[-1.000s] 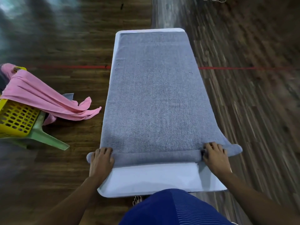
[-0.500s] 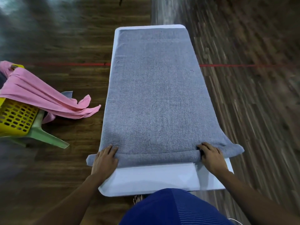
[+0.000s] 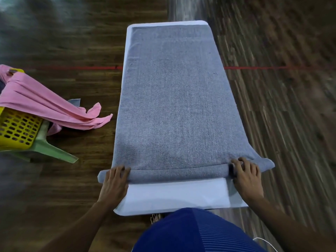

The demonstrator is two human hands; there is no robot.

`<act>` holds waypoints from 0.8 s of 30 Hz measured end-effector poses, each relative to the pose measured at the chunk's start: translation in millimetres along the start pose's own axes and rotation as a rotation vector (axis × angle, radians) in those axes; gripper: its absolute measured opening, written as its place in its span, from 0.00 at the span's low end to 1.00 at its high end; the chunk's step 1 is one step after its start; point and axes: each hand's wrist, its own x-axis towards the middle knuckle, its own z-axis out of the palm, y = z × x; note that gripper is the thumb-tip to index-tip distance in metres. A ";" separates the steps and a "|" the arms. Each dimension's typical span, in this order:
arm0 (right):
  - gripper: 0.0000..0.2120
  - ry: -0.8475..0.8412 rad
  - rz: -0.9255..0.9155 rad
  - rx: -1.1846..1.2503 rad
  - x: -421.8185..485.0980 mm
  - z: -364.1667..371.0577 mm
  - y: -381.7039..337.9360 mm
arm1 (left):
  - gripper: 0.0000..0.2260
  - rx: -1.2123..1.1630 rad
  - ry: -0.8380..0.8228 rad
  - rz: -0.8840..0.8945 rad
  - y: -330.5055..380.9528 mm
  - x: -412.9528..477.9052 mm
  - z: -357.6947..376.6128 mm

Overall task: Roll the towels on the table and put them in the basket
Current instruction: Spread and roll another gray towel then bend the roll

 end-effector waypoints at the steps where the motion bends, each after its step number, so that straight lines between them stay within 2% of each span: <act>1: 0.31 0.012 -0.005 -0.006 -0.1 -1.1 -0.7 | 0.17 0.010 0.010 0.009 1.7 -0.8 2.9; 3: 0.26 0.026 -0.061 -0.004 0.1 -2.8 -2.9 | 0.16 -0.010 -0.002 0.023 5.4 -3.3 8.2; 8: 0.21 -0.024 -0.077 0.071 5.8 1.6 -1.9 | 0.26 -0.068 -0.081 -0.046 11.6 -5.1 10.4; 10: 0.20 -0.048 -0.074 0.098 12.1 -1.4 -2.2 | 0.22 -0.057 -0.060 -0.027 10.8 1.6 6.6; 12: 0.18 -0.092 -0.065 0.105 18.7 -5.2 0.2 | 0.12 -0.062 -0.037 -0.012 10.6 9.7 0.5; 15: 0.12 -0.208 -0.043 0.113 29.1 -11.4 6.9 | 0.08 -0.156 -0.150 -0.083 7.7 24.6 -11.4; 17: 0.12 -0.343 -0.009 0.066 33.6 -16.0 9.9 | 0.08 -0.210 -0.226 -0.135 2.4 31.9 -15.7; 18: 0.11 -0.359 0.004 0.029 34.4 -16.0 12.4 | 0.09 -0.241 -0.241 -0.153 1.2 35.0 -17.5; 19: 0.09 -0.307 0.009 0.001 34.1 -15.1 14.8 | 0.09 -0.264 -0.226 -0.166 0.5 38.2 -18.3; 21: 0.08 -0.111 0.011 0.006 29.3 -13.8 15.2 | 0.04 -0.234 -0.046 -0.197 1.9 40.6 -17.5; 23: 0.07 0.058 0.005 0.098 24.0 -10.8 13.0 | 0.07 -0.178 0.136 -0.271 7.6 39.2 -15.1; 24: 0.06 0.095 -0.027 0.157 21.2 -9.5 11.7 | 0.08 -0.181 0.169 -0.251 12.0 36.7 -14.6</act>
